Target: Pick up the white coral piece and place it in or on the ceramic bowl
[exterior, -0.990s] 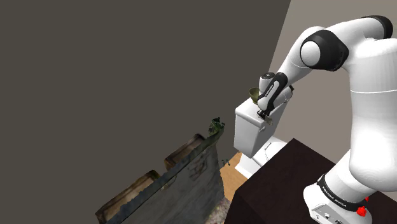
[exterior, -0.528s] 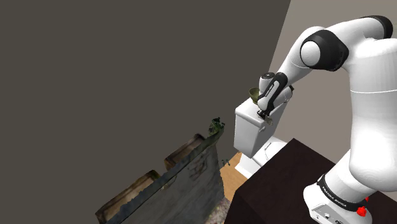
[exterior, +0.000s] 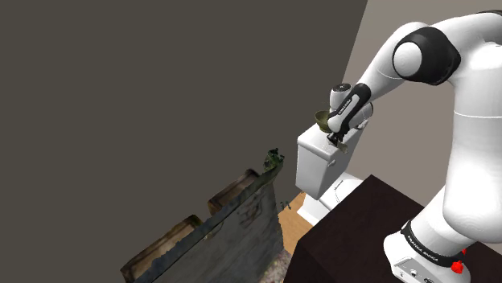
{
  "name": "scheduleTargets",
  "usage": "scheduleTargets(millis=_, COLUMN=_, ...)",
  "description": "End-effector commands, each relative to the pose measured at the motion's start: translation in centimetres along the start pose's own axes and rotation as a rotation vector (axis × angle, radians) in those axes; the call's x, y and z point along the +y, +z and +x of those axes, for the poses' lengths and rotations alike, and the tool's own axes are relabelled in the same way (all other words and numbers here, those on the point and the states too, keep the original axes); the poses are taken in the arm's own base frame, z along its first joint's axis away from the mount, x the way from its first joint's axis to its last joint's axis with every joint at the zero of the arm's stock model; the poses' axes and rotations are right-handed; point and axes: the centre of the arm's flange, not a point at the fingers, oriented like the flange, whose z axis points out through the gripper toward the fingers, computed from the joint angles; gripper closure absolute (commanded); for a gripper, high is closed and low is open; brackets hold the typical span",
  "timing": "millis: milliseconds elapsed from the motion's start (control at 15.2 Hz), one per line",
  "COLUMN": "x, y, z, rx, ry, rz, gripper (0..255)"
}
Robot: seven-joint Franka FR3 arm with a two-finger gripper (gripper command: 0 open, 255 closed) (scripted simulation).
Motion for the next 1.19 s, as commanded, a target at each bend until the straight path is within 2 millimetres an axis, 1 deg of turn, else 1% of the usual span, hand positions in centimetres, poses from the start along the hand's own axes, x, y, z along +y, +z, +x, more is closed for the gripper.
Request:
scheduleTargets(millis=0, x=0.3, y=-1.1, z=0.0, rx=0.0, ry=0.0, rz=0.0, gripper=255)
scheduleTargets(millis=1122, x=3.2, y=-9.6, z=-0.2, rx=0.0, ry=0.0, rz=0.0, gripper=255)
